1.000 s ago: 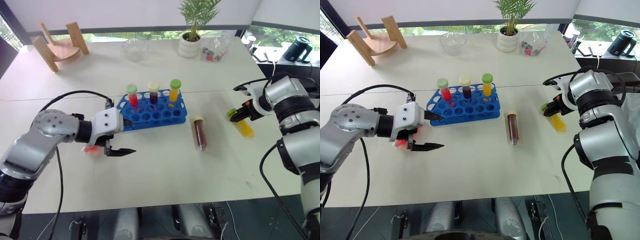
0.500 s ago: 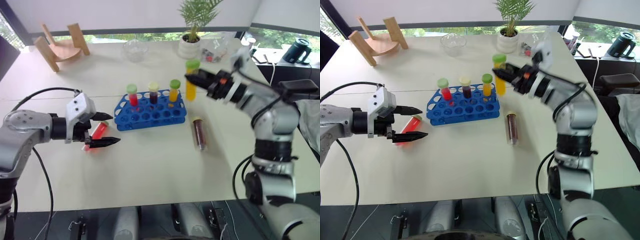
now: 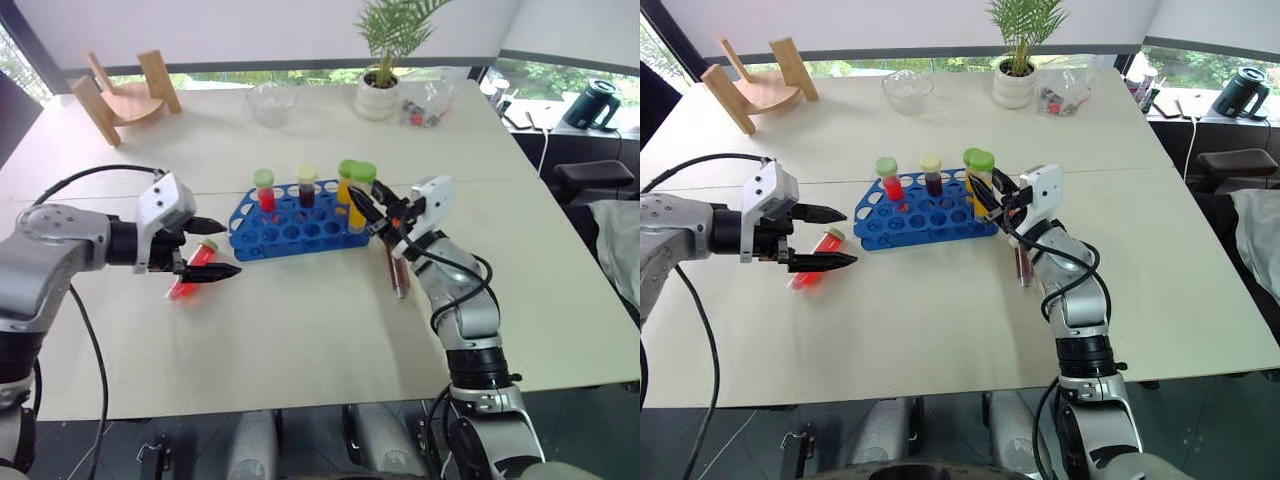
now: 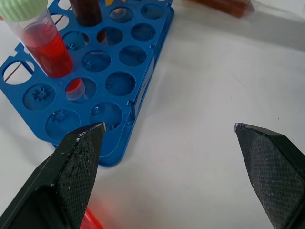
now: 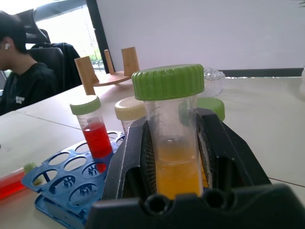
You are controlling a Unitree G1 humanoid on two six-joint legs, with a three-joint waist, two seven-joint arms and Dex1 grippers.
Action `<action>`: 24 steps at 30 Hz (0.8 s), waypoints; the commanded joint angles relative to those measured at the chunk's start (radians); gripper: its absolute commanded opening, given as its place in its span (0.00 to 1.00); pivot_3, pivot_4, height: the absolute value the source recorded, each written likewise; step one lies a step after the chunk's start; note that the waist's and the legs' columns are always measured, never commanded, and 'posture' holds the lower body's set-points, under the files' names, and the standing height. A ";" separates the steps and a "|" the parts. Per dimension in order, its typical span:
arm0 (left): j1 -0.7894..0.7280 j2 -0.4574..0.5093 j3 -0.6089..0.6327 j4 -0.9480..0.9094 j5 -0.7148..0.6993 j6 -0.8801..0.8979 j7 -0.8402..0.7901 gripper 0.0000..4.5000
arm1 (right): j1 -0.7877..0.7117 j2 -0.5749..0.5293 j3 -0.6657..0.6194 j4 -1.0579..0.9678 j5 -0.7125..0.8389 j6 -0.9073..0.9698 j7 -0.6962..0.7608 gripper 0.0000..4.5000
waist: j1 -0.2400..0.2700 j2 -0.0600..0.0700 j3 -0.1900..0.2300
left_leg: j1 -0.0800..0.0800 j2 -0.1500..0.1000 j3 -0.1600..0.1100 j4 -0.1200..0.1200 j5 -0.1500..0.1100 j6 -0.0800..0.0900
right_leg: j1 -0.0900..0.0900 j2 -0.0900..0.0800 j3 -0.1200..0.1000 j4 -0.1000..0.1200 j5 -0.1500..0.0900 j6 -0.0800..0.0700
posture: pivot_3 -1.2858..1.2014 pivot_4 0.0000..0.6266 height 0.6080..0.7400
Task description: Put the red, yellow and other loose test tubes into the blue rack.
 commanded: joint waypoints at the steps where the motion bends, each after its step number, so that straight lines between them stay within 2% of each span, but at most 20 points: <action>1: -0.002 0.011 0.021 -0.029 -0.007 0.010 0.002 1.00 | -0.026 -0.007 0.004 0.021 -0.003 -0.046 -0.006 0.18 | 0.000 0.000 0.000 | 0.000 0.000 0.000 0.000 0.000 0.000 | 0.000 0.000 0.000 0.000 0.000 0.000 | 0.52 0.24 1.00; 11: 0.032 0.006 0.034 -0.051 -0.006 0.018 0.030 1.00 | -0.060 -0.004 0.038 0.128 -0.016 -0.109 -0.003 0.18 | 0.001 0.000 0.000 | 0.001 0.000 0.000 0.000 0.000 0.000 | 0.001 0.000 0.000 0.000 0.000 0.000 | 0.52 0.24 1.00; 24: 0.036 -0.011 0.027 -0.037 -0.003 0.000 0.047 1.00 | -0.003 -0.035 0.048 0.084 -0.031 -0.115 -0.012 0.18 | 0.003 0.000 0.000 | 0.001 0.000 0.000 0.000 0.000 0.000 | 0.002 0.000 0.000 0.000 0.000 0.000 | 0.52 0.24 1.00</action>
